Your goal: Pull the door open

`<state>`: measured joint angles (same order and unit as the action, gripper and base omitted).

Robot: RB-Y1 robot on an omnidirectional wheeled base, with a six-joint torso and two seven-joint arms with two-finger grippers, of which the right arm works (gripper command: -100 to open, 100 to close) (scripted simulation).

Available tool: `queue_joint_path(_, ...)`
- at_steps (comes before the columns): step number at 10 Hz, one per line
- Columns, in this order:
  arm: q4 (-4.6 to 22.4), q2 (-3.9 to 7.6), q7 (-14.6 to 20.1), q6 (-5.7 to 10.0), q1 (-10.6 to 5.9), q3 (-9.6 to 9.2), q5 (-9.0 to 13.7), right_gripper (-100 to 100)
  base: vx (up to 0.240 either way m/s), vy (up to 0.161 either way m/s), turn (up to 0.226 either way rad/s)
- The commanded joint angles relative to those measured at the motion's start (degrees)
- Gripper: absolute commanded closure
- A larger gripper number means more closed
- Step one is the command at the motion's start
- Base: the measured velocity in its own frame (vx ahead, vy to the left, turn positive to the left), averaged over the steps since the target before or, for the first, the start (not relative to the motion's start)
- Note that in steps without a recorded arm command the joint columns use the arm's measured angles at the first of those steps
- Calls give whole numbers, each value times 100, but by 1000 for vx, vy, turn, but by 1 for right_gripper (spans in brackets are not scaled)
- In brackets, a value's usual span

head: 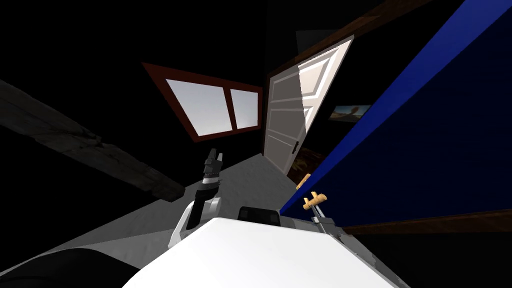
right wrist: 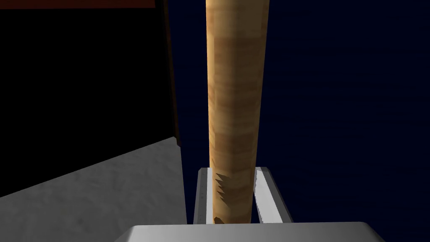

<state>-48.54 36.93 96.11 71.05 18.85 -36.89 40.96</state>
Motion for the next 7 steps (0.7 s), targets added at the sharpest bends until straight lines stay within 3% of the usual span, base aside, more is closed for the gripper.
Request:
queue_joint_path(1,0,0,0,0,0,0,0,100,-92,-13,21)
queue_joint_path(4,130,31,100,132,-19,-84,-48,100,-181,-48,126)
queue_joint_path(5,111,29,75,179,52,-61,-8,-100,-223,6,-107)
queue_joint_path(7,112,34,71,250,112,-52,18,-100,-192,41,-124)
